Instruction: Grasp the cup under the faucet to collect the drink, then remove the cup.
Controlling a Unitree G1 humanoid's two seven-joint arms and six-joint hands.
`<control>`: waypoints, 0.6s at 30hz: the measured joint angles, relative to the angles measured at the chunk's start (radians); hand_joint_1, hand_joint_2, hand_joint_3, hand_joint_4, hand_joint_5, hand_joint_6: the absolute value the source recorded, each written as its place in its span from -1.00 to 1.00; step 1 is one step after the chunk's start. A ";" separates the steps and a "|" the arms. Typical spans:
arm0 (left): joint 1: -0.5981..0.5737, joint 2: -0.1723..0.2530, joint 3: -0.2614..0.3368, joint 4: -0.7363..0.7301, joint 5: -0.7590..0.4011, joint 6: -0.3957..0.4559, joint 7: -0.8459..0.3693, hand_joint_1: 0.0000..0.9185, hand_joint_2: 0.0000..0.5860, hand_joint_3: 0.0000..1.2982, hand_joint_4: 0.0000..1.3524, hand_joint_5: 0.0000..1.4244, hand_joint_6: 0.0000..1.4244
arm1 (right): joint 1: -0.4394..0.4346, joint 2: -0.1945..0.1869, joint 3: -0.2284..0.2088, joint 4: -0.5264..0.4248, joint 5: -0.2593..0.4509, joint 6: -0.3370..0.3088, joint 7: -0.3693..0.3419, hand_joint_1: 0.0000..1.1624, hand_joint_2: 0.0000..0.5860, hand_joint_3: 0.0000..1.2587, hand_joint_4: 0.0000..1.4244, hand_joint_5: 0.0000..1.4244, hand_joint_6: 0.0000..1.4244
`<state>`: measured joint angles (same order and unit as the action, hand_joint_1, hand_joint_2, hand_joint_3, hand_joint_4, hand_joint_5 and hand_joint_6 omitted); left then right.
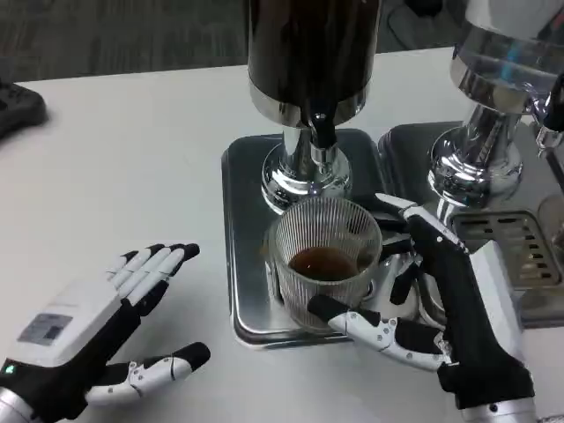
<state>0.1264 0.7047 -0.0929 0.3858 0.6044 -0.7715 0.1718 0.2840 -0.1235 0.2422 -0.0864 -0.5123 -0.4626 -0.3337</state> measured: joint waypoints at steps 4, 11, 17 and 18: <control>0.007 0.000 0.000 -0.011 0.019 -0.002 0.016 -1.00 -0.33 -1.00 -1.00 -1.00 -1.00 | 0.001 0.001 0.000 -0.001 0.000 -0.001 0.002 0.45 -0.25 -0.23 -0.18 0.15 0.50; 0.043 0.011 0.005 -0.051 0.036 -0.016 0.023 -1.00 -0.34 -1.00 -1.00 -1.00 -1.00 | 0.009 0.001 -0.004 -0.011 0.000 -0.001 0.014 0.44 -0.23 -0.22 -0.18 0.15 0.50; 0.099 0.020 0.029 -0.088 0.036 -0.014 0.032 -1.00 -0.35 -1.00 -1.00 -1.00 -1.00 | 0.017 0.001 -0.009 -0.031 0.007 -0.002 0.025 0.44 -0.23 -0.21 -0.18 0.15 0.50; 0.101 0.020 0.029 -0.090 0.036 -0.013 0.032 -1.00 -0.35 -1.00 -1.00 -1.00 -1.00 | 0.017 0.001 -0.010 -0.032 0.007 -0.002 0.027 0.44 -0.23 -0.21 -0.17 0.15 0.50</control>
<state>0.2270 0.7245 -0.0637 0.2955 0.6405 -0.7843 0.2036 0.3011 -0.1228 0.2324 -0.1185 -0.5051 -0.4644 -0.3070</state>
